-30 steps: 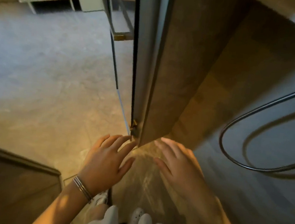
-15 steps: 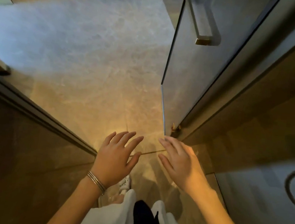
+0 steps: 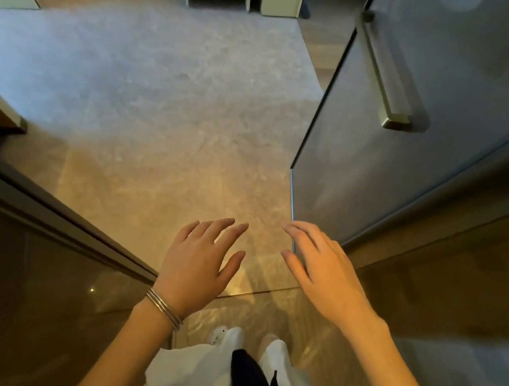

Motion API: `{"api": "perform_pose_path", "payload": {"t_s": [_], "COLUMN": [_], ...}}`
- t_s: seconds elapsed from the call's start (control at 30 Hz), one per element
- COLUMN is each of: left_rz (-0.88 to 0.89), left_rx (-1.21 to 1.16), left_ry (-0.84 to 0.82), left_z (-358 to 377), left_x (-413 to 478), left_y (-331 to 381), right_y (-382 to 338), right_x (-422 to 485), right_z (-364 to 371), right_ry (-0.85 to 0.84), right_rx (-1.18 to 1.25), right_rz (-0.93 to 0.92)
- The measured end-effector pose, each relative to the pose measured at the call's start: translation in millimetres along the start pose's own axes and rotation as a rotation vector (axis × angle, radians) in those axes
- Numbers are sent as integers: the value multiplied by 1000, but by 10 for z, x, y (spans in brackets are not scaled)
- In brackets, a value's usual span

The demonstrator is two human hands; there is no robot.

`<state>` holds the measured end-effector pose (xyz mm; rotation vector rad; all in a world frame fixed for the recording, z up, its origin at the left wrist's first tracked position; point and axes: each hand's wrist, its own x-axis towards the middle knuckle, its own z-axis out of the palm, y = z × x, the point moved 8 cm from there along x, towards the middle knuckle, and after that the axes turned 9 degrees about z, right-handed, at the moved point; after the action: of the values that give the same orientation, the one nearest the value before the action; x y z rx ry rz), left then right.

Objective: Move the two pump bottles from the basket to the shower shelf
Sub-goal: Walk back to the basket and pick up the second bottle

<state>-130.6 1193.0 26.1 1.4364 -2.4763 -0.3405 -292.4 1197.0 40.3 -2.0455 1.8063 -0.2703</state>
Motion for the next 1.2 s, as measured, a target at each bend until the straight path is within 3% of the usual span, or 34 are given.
{"api": "perform_pose_path", "payload": {"t_s": [0.2, 0.4, 0.87, 1.2], "left_rz": [-106, -251, -490, -673], "left_rx": [-7, 18, 145, 118], "left_ry": [-7, 14, 278, 186], "left_z": [75, 37, -591, -293], "left_x": [49, 259, 1371, 1236], "left_y": [-329, -675, -1258, -1642], "right_y": [-57, -230, -542, -584], "right_x": [441, 1088, 2774, 3125], "right_z": [153, 186, -237, 221], "right_ry": [-71, -141, -52, -251], "right_rx": [-77, -119, -117, -102], "right_rz": [-60, -231, -586, -644]}}
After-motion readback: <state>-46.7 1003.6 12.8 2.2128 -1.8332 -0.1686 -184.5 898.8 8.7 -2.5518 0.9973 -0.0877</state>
